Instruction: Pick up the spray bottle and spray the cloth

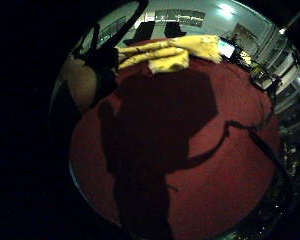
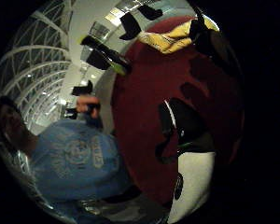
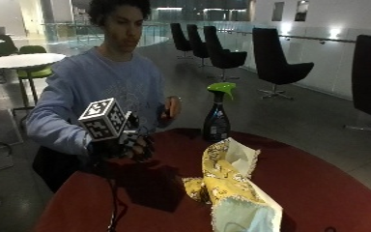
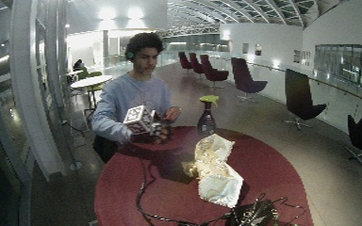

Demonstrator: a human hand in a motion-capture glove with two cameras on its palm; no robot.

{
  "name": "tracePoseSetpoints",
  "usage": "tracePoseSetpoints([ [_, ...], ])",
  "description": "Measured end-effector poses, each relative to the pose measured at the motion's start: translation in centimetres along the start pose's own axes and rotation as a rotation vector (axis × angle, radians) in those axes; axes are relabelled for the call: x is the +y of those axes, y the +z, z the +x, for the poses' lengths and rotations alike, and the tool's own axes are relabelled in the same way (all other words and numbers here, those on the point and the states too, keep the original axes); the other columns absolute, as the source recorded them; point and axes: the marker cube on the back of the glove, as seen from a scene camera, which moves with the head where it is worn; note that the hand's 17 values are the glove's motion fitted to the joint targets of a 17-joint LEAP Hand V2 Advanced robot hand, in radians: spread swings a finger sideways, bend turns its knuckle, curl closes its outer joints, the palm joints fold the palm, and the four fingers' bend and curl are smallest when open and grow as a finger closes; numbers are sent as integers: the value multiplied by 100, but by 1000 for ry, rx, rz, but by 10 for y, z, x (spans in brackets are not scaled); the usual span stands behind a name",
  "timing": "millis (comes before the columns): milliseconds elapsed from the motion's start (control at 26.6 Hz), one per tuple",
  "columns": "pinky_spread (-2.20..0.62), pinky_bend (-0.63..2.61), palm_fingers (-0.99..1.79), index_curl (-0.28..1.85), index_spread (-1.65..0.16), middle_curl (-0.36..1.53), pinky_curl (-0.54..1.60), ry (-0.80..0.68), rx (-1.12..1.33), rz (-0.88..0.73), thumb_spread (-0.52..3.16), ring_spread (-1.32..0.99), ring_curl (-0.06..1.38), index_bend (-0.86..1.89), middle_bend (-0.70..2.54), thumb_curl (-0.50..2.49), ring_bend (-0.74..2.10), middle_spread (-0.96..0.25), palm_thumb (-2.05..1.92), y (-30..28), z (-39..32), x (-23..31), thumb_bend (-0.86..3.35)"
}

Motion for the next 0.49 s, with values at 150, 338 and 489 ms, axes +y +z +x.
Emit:
tracePoseSetpoints([
  [150,13,22,88,27,-31,44,35,19,137,-33,112,-7,40,11,26,45,47,-8,79,-3,28,32,-1],
  [338,13,21,88,27,-31,44,35,41,196,-26,114,-7,39,11,25,44,47,-8,81,-6,44,48,-1],
  [489,13,20,88,27,-31,44,35,49,199,-15,116,-7,39,11,24,44,47,-8,82,-6,51,50,-1],
])
